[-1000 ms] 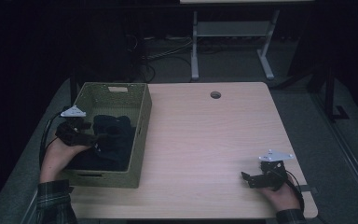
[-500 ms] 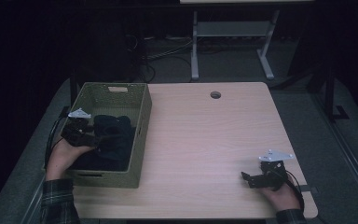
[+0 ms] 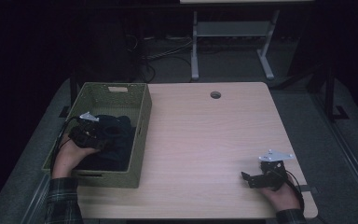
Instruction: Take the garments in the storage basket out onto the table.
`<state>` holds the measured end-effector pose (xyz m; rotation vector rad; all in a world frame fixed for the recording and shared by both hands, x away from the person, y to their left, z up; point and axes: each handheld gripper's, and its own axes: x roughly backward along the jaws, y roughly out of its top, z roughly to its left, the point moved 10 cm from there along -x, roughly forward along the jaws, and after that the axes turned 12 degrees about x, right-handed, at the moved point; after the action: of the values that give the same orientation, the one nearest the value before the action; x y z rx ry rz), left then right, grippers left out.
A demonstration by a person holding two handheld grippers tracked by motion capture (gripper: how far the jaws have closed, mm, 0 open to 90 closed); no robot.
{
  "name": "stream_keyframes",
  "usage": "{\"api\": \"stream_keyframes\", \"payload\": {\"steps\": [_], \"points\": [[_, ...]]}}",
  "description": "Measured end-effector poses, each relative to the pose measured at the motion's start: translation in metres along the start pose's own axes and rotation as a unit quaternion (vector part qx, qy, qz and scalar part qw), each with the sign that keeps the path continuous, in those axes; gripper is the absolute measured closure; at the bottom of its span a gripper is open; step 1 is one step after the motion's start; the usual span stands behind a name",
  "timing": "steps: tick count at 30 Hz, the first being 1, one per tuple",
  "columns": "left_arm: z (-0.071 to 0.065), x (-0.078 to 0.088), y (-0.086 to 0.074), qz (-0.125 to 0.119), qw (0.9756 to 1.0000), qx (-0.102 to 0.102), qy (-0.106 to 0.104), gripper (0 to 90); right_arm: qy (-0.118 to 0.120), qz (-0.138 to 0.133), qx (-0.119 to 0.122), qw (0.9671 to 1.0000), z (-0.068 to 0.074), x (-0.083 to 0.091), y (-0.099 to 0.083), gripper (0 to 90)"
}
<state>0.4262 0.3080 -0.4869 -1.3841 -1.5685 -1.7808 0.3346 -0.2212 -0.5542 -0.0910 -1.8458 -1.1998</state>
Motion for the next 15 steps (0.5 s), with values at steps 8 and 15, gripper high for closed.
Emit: {"api": "stream_keyframes", "payload": {"steps": [8,15], "points": [[-0.0009,-0.0074,-0.0037,0.014,0.9999,0.001,-0.003,12.4,0.0,0.0,0.0,1.0,0.0,0.0,0.0,1.5],[-0.0025,-0.0051,-0.0027,0.012,0.9997,0.008,-0.018,22.0,0.0,0.0,0.0,1.0,0.0,0.0,0.0,1.5]]}}
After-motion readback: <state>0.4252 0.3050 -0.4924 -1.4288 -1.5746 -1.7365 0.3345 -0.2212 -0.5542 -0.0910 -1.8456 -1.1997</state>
